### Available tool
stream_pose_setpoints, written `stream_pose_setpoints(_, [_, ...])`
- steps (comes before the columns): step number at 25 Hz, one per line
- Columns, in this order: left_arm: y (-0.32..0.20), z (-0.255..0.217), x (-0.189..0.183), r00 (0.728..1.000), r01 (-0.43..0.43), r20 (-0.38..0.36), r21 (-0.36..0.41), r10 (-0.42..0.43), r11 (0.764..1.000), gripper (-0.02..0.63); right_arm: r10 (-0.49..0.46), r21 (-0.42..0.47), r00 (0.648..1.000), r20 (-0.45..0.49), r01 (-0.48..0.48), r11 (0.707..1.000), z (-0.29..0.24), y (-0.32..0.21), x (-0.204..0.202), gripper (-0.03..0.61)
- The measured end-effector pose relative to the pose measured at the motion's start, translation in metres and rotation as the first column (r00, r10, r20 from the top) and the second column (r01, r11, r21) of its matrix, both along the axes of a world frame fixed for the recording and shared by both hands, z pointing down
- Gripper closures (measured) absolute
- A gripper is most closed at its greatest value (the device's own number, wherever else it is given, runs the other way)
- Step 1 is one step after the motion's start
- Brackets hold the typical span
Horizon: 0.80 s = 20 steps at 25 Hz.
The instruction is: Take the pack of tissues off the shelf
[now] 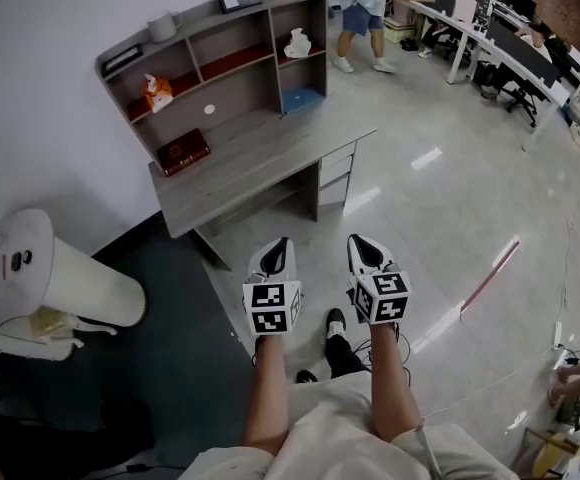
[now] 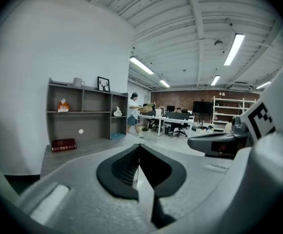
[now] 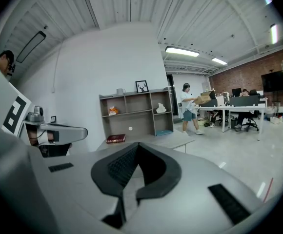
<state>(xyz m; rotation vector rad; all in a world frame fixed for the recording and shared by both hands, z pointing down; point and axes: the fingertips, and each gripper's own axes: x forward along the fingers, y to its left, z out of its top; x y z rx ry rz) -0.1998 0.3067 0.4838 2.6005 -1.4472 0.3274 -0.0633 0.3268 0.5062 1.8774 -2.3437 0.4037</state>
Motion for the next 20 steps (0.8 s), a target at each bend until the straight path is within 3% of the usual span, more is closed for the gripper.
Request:
stream_pose_setpoints(7, [-0.039, 0.007, 0.02, 1.0, -0.019, 0.001, -0.013, 0.019, 1.0, 0.604, 0.008, 0.036, 0.998, 0.058, -0.01, 0.999, -0.006, -0.043, 0.02, 0.563])
stream_pose_setpoints(14, [-0.085, 0.008, 0.038, 1.0, -0.02, 0.004, -0.018, 0.02, 1.0, 0.604, -0.079, -0.004, 0.993, 0.086, 0.08, 0.997, 0.008, -0.086, 0.017, 0.563])
stream_pose_setpoints(20, [-0.124, 0.014, 0.06, 0.999, -0.038, 0.035, -0.028, 0.039, 0.999, 0.604, -0.193, -0.056, 0.974, 0.121, 0.201, 0.978, 0.025, -0.127, 0.011, 0.563])
